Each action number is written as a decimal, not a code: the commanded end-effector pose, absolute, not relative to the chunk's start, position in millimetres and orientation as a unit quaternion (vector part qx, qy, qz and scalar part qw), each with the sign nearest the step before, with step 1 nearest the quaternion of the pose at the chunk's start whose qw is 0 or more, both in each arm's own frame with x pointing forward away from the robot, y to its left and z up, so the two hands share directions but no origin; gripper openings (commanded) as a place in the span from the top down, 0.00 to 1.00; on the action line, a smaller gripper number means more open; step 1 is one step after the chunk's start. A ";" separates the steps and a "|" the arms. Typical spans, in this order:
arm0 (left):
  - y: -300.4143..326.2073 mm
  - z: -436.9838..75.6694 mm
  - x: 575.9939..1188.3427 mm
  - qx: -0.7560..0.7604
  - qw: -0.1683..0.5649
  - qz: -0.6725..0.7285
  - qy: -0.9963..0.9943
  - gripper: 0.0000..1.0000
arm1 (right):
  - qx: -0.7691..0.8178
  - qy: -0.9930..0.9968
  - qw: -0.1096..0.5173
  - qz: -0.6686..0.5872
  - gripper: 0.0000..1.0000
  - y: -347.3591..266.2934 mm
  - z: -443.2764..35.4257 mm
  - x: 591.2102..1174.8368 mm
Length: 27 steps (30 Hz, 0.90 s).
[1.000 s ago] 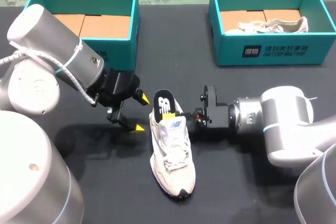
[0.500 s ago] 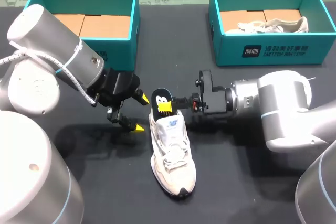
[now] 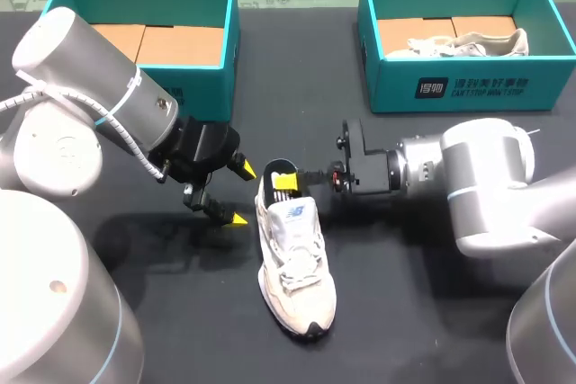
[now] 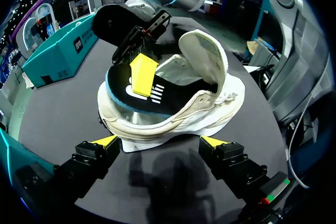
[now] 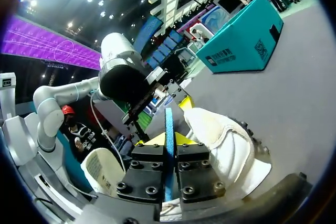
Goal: Take the shoe out of the shoebox, open the shoe tongue, remove and reinsert the insole, then place the shoe into the shoebox
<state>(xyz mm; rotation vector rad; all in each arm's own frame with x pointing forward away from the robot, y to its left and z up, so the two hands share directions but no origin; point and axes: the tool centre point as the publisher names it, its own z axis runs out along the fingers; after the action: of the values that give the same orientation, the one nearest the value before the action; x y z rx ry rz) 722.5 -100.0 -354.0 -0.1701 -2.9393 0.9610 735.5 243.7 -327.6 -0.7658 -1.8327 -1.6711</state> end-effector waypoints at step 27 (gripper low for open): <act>-101.2 -355.1 722.6 -0.055 0.022 0.309 -0.949 0.00 | -0.268 -0.707 0.247 -0.606 0.57 245.6 -313.2 734.2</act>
<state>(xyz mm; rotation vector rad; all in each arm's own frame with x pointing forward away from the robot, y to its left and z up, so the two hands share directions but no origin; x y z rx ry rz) 722.5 -100.1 -354.0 -0.1702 -2.9393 0.9610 730.0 247.1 -315.9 -0.7390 -1.9198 -1.6736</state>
